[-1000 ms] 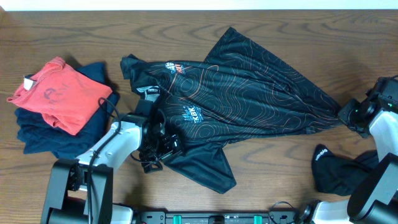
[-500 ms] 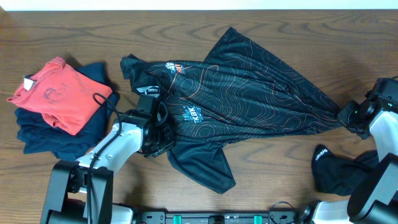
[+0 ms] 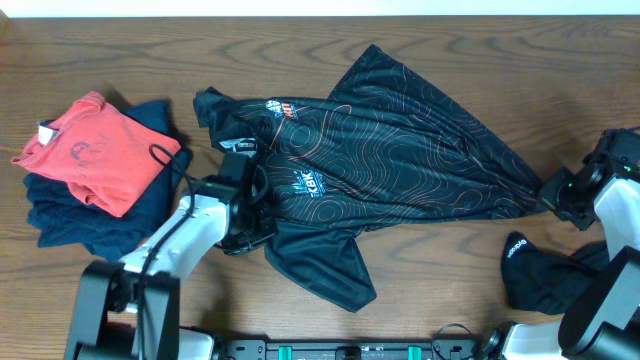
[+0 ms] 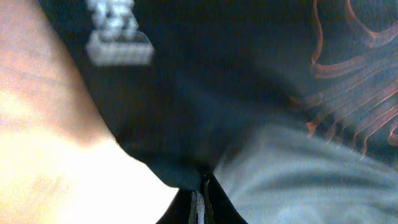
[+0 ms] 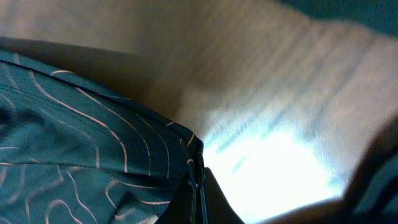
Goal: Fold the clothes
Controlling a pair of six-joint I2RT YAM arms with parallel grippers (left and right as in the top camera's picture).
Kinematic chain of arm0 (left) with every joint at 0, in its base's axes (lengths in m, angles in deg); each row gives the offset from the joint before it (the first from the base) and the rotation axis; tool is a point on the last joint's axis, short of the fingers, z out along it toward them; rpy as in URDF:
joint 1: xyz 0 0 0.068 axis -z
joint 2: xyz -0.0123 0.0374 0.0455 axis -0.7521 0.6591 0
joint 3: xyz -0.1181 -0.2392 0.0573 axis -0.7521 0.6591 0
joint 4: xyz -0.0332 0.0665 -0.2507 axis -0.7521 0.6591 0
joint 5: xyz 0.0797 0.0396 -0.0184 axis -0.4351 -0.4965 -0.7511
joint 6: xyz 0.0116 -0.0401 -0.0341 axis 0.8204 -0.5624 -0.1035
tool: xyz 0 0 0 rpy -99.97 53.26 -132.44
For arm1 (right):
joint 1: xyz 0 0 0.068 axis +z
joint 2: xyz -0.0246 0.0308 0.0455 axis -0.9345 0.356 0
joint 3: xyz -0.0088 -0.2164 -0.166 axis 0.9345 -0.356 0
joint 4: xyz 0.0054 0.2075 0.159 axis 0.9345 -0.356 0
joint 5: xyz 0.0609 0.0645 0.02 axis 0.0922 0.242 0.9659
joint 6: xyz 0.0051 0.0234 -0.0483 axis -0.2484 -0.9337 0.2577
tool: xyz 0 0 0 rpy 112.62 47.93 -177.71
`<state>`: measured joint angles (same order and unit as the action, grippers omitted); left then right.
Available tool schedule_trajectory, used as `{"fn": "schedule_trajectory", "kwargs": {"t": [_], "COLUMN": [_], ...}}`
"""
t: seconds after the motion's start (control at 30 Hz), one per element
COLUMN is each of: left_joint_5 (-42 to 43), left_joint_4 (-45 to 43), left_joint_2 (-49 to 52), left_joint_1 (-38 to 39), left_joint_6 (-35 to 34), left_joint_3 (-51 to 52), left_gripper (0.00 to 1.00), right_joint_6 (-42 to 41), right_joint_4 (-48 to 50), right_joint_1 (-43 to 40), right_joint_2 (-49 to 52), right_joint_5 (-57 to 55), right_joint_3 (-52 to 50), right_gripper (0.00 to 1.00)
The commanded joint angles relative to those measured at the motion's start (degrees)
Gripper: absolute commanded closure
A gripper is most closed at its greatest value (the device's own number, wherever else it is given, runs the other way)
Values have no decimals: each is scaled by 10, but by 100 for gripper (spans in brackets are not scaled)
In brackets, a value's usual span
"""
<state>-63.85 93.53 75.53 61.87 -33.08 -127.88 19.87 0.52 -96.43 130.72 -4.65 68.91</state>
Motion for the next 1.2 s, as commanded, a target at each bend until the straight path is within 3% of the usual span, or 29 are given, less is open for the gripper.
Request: {"fn": "schedule_trajectory", "kwargs": {"t": [0.0, 0.23, 0.47, 0.57, 0.9, 1.17], "left_joint_5": [10, 35, 106, 104, 35, -58], "left_joint_4": [56, 201, 227, 233, 274, 299], "left_joint_2": [-56, -135, -182, -202, -223, -222], "left_joint_1": [-17, -78, -83, -83, -96, -96], "left_joint_6": [79, 145, 164, 217, 222, 224], "left_joint_3": [-74, -238, -312, -362, -607, -762], "left_gripper": [94, 94, 94, 94, 94, 94], "right_joint_6": [0, 22, 53, 70, 118, 115], "right_joint_4": [-23, -93, -163, -201, -360, -389], "right_joint_1": [-23, -95, -101, -110, -113, -125], "right_joint_2": [-30, -111, -171, -183, -184, -184], "right_joint_5": [3, 80, 108, 153, 180, 176], "right_joint_3": [12, 72, 131, 199, 504, 687], "right_gripper": [99, 99, 99, 99, 99, 99]}}
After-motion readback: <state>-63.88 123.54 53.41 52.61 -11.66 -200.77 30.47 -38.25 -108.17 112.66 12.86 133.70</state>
